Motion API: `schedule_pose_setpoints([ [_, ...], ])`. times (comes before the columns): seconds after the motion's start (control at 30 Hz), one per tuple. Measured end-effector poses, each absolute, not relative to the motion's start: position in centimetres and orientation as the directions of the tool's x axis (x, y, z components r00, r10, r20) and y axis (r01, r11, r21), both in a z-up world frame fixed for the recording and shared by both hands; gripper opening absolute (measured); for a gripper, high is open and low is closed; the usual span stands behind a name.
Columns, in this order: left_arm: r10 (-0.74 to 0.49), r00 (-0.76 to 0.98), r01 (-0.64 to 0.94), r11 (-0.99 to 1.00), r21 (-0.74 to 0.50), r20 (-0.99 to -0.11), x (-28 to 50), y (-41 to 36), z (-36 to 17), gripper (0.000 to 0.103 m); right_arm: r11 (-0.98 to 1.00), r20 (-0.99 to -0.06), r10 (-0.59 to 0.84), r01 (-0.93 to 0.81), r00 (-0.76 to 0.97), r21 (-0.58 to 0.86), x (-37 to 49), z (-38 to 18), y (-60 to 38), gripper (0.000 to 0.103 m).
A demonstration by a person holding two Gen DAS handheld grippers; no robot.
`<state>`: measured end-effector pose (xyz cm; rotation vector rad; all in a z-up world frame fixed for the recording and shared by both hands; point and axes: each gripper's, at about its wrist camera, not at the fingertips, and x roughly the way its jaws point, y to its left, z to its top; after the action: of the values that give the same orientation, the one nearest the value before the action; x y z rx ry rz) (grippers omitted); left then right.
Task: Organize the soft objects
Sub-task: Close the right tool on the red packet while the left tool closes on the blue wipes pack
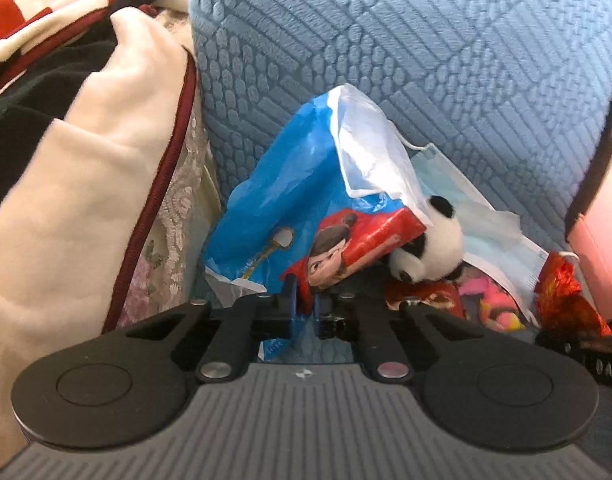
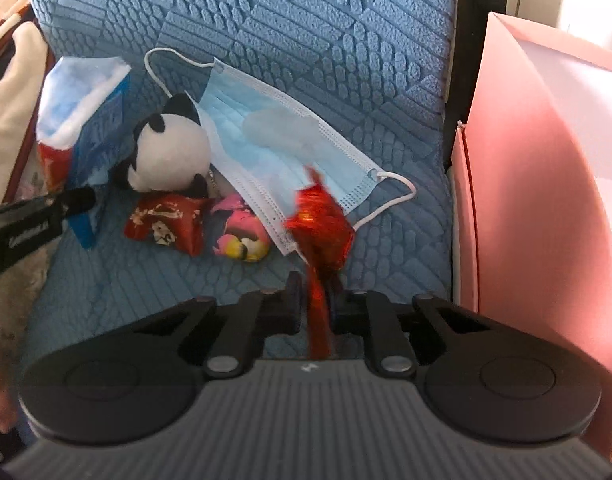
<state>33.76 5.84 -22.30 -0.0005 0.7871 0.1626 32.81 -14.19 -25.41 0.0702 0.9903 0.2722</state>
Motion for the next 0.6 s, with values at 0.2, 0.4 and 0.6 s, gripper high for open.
schedule_pose_setpoints([
  [0.2,0.111,0.712,-0.132,0.991,0.024,-0.694,31.0,4.7,-20.8,0.007,0.963,-0.796,0.254,-0.22,0.549,0.156,31.6,-24.5,-13.6,0.007],
  [0.4,0.048,0.726,-0.113,0.992,-0.05,-0.686,28.5,4.9,-19.9,0.007,0.961,-0.782,0.263,-0.23,0.566,0.156,29.7,-23.8,-13.5,0.006],
  [0.6,-0.034,0.728,-0.059,0.992,-0.112,-0.684,25.9,3.8,-19.0,0.007,0.955,-0.777,0.28,-0.25,0.565,0.162,27.7,-23.0,-14.0,0.006],
])
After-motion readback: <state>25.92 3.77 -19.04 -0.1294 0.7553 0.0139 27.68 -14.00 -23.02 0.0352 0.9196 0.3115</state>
